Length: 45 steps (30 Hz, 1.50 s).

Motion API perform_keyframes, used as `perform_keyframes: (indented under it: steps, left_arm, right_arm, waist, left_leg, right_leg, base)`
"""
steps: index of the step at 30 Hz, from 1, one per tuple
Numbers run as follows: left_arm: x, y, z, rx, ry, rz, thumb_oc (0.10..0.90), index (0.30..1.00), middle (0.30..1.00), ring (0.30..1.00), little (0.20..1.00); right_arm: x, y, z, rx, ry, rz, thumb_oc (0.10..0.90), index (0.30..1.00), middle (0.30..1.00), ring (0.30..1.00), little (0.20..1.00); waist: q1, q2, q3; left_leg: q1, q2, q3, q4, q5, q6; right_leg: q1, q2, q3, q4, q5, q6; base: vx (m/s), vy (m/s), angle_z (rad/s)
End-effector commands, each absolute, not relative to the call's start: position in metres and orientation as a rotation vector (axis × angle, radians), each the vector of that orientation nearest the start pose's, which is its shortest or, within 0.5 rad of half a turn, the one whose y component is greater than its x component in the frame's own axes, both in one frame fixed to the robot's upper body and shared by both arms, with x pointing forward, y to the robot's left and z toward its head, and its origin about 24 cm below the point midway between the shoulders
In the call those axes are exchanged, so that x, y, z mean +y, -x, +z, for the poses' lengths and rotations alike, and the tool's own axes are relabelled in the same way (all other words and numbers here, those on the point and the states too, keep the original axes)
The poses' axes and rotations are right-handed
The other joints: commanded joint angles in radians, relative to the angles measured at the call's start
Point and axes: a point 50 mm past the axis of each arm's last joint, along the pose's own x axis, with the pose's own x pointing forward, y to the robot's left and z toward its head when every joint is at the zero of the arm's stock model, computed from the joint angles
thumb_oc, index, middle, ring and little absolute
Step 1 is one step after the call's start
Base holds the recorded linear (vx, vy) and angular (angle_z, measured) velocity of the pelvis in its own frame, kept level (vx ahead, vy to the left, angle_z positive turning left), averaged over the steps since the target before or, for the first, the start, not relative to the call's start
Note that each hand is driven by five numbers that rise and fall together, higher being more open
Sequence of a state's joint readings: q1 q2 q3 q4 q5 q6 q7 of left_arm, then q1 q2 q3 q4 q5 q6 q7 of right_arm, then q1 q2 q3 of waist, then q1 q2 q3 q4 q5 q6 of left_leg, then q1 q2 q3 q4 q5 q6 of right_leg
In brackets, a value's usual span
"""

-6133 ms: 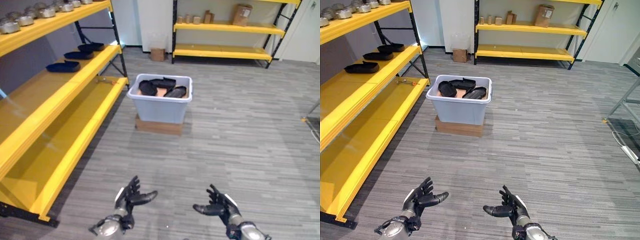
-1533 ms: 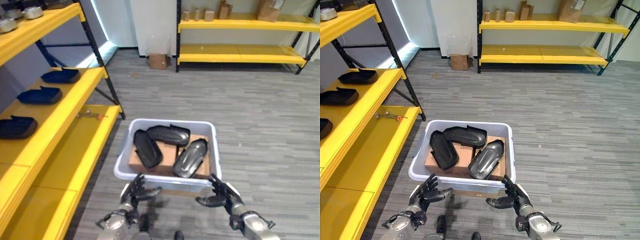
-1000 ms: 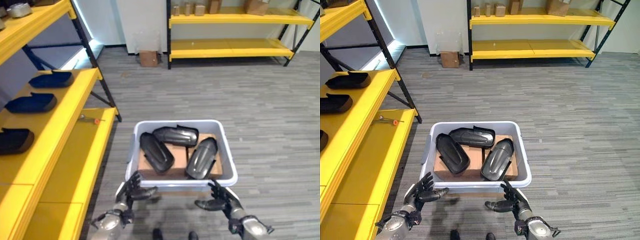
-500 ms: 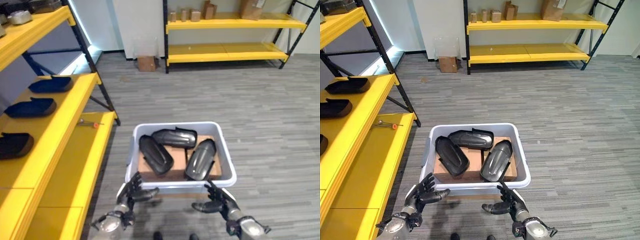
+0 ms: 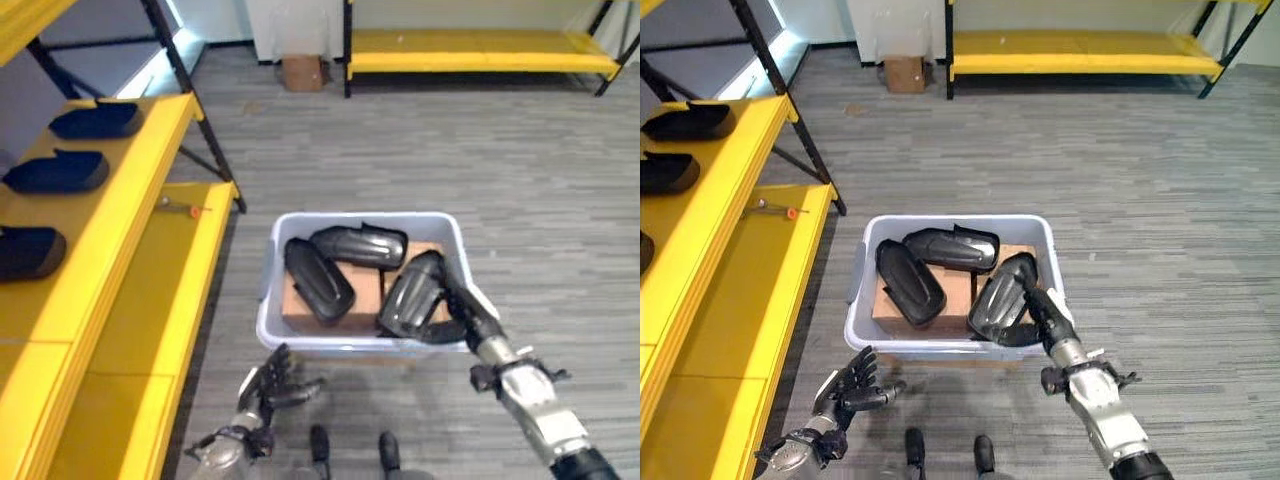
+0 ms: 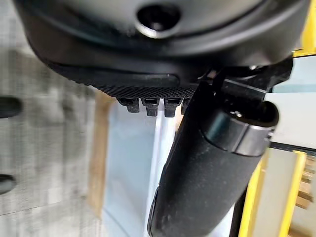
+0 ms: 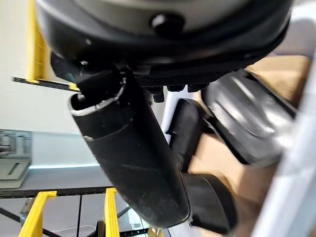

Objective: Move parts from the plastic box to the shelf.

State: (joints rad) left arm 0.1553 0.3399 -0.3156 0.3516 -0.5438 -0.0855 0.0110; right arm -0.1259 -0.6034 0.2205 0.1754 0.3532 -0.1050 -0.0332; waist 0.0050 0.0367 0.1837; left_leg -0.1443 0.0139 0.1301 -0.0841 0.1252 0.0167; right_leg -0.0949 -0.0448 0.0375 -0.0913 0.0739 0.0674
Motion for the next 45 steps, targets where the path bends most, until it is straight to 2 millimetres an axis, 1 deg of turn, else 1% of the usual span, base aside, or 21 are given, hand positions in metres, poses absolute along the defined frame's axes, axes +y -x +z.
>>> perform_keyframes:
  steps: [1,2,4,5,6,7,8,12,16,21,24,28,29,31,34,41,43,44,45]
  left_arm:
    - [0.181,-0.221,-0.03,0.303,0.142,-0.125,0.9,1.0,1.0,1.0,1.0]
    - [0.181,-0.221,-0.03,0.302,0.142,-0.125,0.9,1.0,1.0,1.0,1.0]
    - [0.176,-0.227,-0.027,0.291,0.141,-0.138,0.9,1.0,1.0,1.0,1.0]
    - [0.176,-0.227,-0.027,0.29,0.141,-0.138,0.9,1.0,1.0,1.0,1.0]
    - [0.174,-0.229,-0.025,0.283,0.142,-0.145,0.9,1.0,1.0,1.0,1.0]
    - [0.174,-0.23,-0.024,0.281,0.143,-0.145,0.9,1.0,1.0,1.0,1.0]
    - [0.17,-0.233,-0.022,0.274,0.143,-0.154,0.9,1.0,1.0,1.0,1.0]
    - [0.168,-0.242,-0.014,0.235,0.107,-0.161,0.9,1.0,1.0,1.0,1.0]
    - [0.164,-0.248,-0.01,0.216,0.116,-0.158,0.9,1.0,1.0,1.0,1.0]
    - [0.162,-0.251,-0.005,0.195,0.119,-0.158,0.9,1.0,1.0,1.0,1.0]
    - [0.161,-0.254,-0.003,0.183,0.119,-0.152,0.9,1.0,1.0,1.0,1.0]
    - [0.159,-0.256,0.0,0.174,0.119,-0.155,0.9,1.0,1.0,1.0,1.0]
    - [0.158,-0.258,0.002,0.162,0.12,-0.149,0.9,1.0,1.0,1.0,1.0]
    - [0.158,-0.258,0.002,0.16,0.119,-0.147,0.9,1.0,1.0,1.0,1.0]
    - [0.158,-0.259,0.004,0.15,0.12,-0.142,0.9,1.0,1.0,1.0,1.0]
    - [0.158,-0.259,0.004,0.147,0.113,-0.14,0.9,1.0,1.0,1.0,1.0]
    - [0.158,-0.259,0.004,0.147,0.113,-0.137,0.9,1.0,1.0,1.0,1.0]
    - [0.159,-0.259,0.004,0.145,0.109,-0.131,0.9,1.0,1.0,1.0,1.0]
    - [0.159,-0.259,0.004,0.145,0.109,-0.131,0.9,1.0,1.0,1.0,1.0]
  right_arm:
    - [-0.229,-0.299,0.134,-0.332,0.286,0.026,0.9,1.0,1.0,1.0,1.0]
    - [-0.229,-0.299,0.135,-0.333,0.286,0.026,0.9,1.0,1.0,1.0,1.0]
    - [-0.236,-0.312,0.155,-0.392,0.294,-0.049,0.9,1.0,1.0,1.0,1.0]
    - [-0.236,-0.312,0.155,-0.392,0.294,-0.049,0.9,1.0,1.0,1.0,1.0]
    - [-0.237,-0.316,0.161,-0.408,0.283,-0.071,0.9,1.0,1.0,1.0,1.0]
    - [-0.237,-0.316,0.161,-0.409,0.284,-0.071,0.9,1.0,1.0,1.0,1.0]
    - [-0.238,-0.321,0.165,-0.414,0.263,-0.094,0.9,1.0,1.0,1.0,1.0]
    - [-0.245,-0.328,0.17,-0.419,0.24,-0.164,0.9,1.0,1.0,1.0,1.0]
    - [-0.245,-0.333,0.172,-0.416,0.216,-0.206,0.9,1.0,1.0,1.0,1.0]
    - [-0.246,-0.339,0.184,-0.456,0.209,-0.256,0.9,1.0,1.0,1.0,1.0]
    - [-0.239,-0.34,0.189,-0.481,0.189,-0.257,0.9,1.0,1.0,1.0,1.0]
    - [-0.232,-0.341,0.192,-0.499,0.182,-0.246,0.9,1.0,1.0,1.0,1.0]
    - [-0.224,-0.338,0.195,-0.53,0.209,-0.228,0.9,1.0,1.0,1.0,1.0]
    - [-0.221,-0.337,0.195,-0.537,0.218,-0.222,0.9,1.0,1.0,1.0,1.0]
    - [-0.214,-0.33,0.196,-0.576,0.277,-0.207,0.9,1.0,1.0,1.0,1.0]
    - [-0.202,-0.327,0.191,-0.576,0.274,-0.16,0.9,1.0,1.0,1.0,1.0]
    - [-0.198,-0.325,0.19,-0.582,0.265,-0.14,0.9,1.0,1.0,1.0,1.0]
    - [-0.193,-0.322,0.189,-0.592,0.252,-0.121,0.9,1.0,1.0,1.0,1.0]
    - [-0.193,-0.322,0.189,-0.592,0.252,-0.121,0.9,1.0,1.0,1.0,1.0]
  waist:
    - [0.027,-0.051,0.047]
    - [0.026,-0.051,0.047]
    - [0.032,-0.041,0.089]
    - [0.032,-0.041,0.088]
    - [0.034,-0.037,0.101]
    - [0.033,-0.036,0.101]
    - [0.036,-0.032,0.115]
    - [0.038,-0.024,0.142]
    - [0.041,-0.013,0.162]
    - [0.045,-0.002,0.177]
    - [0.044,0.004,0.183]
    - [0.045,0.005,0.189]
    - [0.045,0.006,0.192]
    - [0.044,0.005,0.192]
    - [0.042,0.004,0.192]
    - [0.043,0.001,0.192]
    - [0.042,-0.002,0.192]
    - [0.042,-0.004,0.193]
    - [0.042,-0.004,0.192]
  left_leg:
    - [-0.003,-0.013,-0.035,0.026,-0.036,-0.038]
    - [-0.005,-0.013,-0.036,0.028,-0.037,-0.038]
    - [-0.059,-0.017,-0.044,0.049,-0.033,-0.039]
    - [-0.06,-0.017,-0.044,0.049,-0.033,-0.039]
    - [-0.072,-0.017,-0.043,0.052,-0.031,-0.039]
    - [-0.075,-0.017,-0.043,0.053,-0.031,-0.039]
    - [-0.093,-0.018,-0.044,0.055,-0.027,-0.037]
    - [-0.128,-0.02,-0.046,0.066,-0.022,-0.037]
    - [-0.156,-0.022,-0.049,0.066,-0.016,-0.035]
    - [-0.184,-0.025,-0.045,0.07,-0.012,-0.036]
    - [-0.194,-0.028,-0.045,0.066,-0.01,-0.034]
    - [-0.199,-0.029,-0.046,0.066,-0.011,-0.033]
    - [-0.2,-0.033,-0.046,0.068,-0.014,-0.03]
    - [-0.202,-0.034,-0.047,0.069,-0.015,-0.028]
    - [-0.211,-0.037,-0.052,0.075,-0.018,-0.026]
    - [-0.22,-0.042,-0.053,0.084,-0.021,-0.025]
    - [-0.223,-0.043,-0.055,0.084,-0.021,-0.024]
    - [-0.226,-0.044,-0.055,0.084,-0.02,-0.025]
    - [-0.226,-0.044,-0.055,0.084,-0.02,-0.025]
  right_leg:
    - [-0.031,-0.072,-0.066,0.055,0.044,0.075]
    - [-0.033,-0.072,-0.067,0.056,0.044,0.075]
    - [-0.087,-0.076,-0.069,0.081,0.046,0.071]
    - [-0.088,-0.076,-0.069,0.082,0.046,0.071]
    - [-0.105,-0.078,-0.07,0.089,0.048,0.07]
    - [-0.108,-0.077,-0.07,0.091,0.048,0.07]
    - [-0.131,-0.076,-0.068,0.101,0.051,0.068]
    - [-0.171,-0.076,-0.069,0.124,0.05,0.066]
    - [-0.207,-0.077,-0.067,0.135,0.055,0.065]
    - [-0.24,-0.074,-0.065,0.139,0.062,0.065]
    - [-0.254,-0.076,-0.066,0.142,0.062,0.065]
    - [-0.259,-0.077,-0.063,0.143,0.063,0.065]
    - [-0.262,-0.078,-0.061,0.144,0.063,0.065]
    - [-0.261,-0.079,-0.061,0.144,0.063,0.065]
    - [-0.266,-0.083,-0.065,0.148,0.061,0.066]
    - [-0.268,-0.087,-0.07,0.147,0.062,0.066]
    - [-0.269,-0.088,-0.072,0.146,0.063,0.067]
    - [-0.27,-0.089,-0.074,0.145,0.065,0.067]
    - [-0.271,-0.089,-0.074,0.145,0.065,0.067]
  base:
    - [-0.06,-0.014,0.06]
    - [-0.11,-0.008,0.07]
    - [-0.15,0.01,0.08]
    - [-0.14,0.02,0.05]
    - [-0.05,0.01,0.03]
    - [-0.09,0.021,0.04]
    - [-0.07,0.011,0.06]
    - [-0.07,0.01,-0.01]
    - [-0.05,0.009,0.01]
    - [0.0,0.0,0.0]
    - [0.0,0.0,0.0]
    - [0.0,0.0,0.0]
    - [0.0,0.0,0.0]
    - [0.0,0.0,0.0]
    - [0.0,0.0,0.0]
    - [0.0,0.0,0.0]
    - [0.0,0.005,0.02]
    - [-0.01,0.008,0.04]
    - [-0.01,0.014,0.04]
